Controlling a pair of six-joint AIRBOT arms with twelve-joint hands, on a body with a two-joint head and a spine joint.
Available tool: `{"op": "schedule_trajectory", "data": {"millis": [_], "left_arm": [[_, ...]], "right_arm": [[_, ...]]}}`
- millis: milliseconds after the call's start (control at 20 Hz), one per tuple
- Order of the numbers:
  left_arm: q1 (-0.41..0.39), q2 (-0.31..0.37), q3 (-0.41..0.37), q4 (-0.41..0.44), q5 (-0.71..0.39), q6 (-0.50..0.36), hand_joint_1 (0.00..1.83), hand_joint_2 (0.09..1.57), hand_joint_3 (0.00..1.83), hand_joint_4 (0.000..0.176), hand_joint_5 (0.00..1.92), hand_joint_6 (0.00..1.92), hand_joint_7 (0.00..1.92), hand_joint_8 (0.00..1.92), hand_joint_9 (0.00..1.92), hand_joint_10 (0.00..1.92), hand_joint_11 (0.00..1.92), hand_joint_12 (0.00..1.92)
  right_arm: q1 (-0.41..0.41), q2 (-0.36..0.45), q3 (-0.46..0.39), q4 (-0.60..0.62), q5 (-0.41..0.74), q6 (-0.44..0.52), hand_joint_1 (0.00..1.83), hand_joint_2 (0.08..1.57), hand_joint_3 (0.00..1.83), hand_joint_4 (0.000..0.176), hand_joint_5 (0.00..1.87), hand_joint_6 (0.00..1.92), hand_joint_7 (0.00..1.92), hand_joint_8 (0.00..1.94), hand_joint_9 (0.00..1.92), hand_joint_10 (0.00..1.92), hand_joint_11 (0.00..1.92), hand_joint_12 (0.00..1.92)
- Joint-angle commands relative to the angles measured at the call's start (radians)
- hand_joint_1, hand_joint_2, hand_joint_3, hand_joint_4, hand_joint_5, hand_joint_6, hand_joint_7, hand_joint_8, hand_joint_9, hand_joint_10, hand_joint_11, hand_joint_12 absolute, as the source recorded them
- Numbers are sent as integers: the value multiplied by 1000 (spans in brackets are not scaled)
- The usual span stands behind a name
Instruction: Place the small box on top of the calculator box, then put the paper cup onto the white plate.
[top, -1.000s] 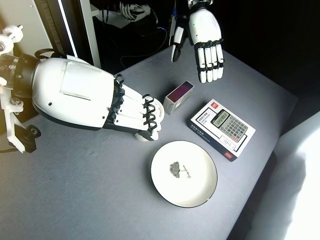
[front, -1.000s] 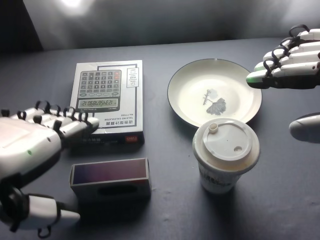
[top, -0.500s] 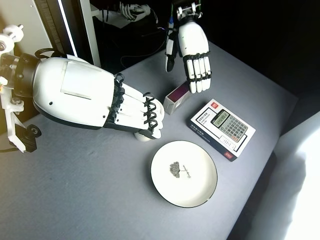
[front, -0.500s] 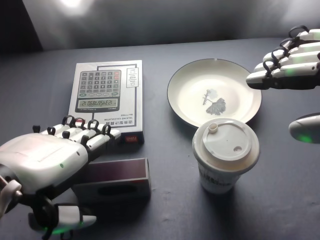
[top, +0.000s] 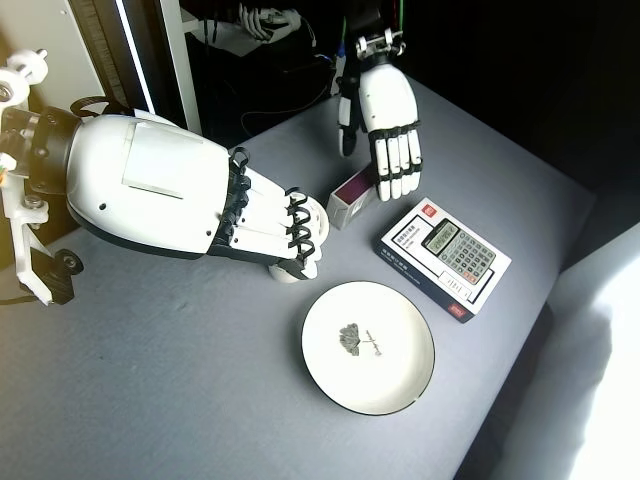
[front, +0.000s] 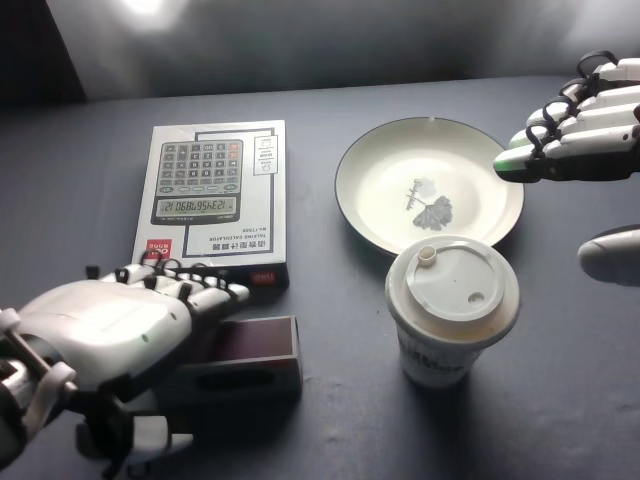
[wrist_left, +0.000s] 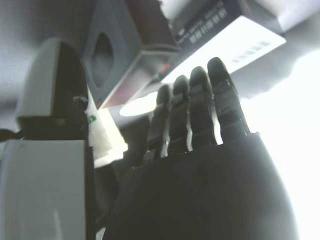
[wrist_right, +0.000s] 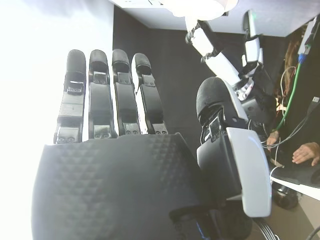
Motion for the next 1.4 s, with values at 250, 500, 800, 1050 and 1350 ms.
{"op": "schedule_trajectory", "data": {"millis": [250,500,800,1050,1350], "left_arm": [[4,-51,43,28,-97,8,1257,1085,0,0,239,13,241,11,228,15,0,559],[39,-98,75,34,-97,8,1378,1127,5,0,487,30,520,23,509,52,71,909],[70,-128,92,59,-97,-17,1379,1116,0,0,857,1035,1093,801,877,1273,581,1202],[49,-122,90,49,-96,-1,1381,1104,0,0,905,1003,1128,731,867,1264,522,1218],[-70,-94,99,-46,-22,143,1381,1097,1,0,934,994,1125,718,879,1232,547,1168]], "right_arm": [[14,12,-1,32,71,8,0,1366,0,0,288,5,285,4,249,5,0,660],[14,12,-1,32,71,8,0,1368,0,0,270,0,275,0,240,0,0,649],[14,12,-1,32,71,8,0,1364,0,0,264,3,253,2,214,3,0,608],[14,12,-1,32,71,8,0,1364,0,0,314,3,298,2,260,6,0,707],[14,12,-2,32,71,8,0,1366,0,0,311,1,305,2,268,2,0,705]]}}
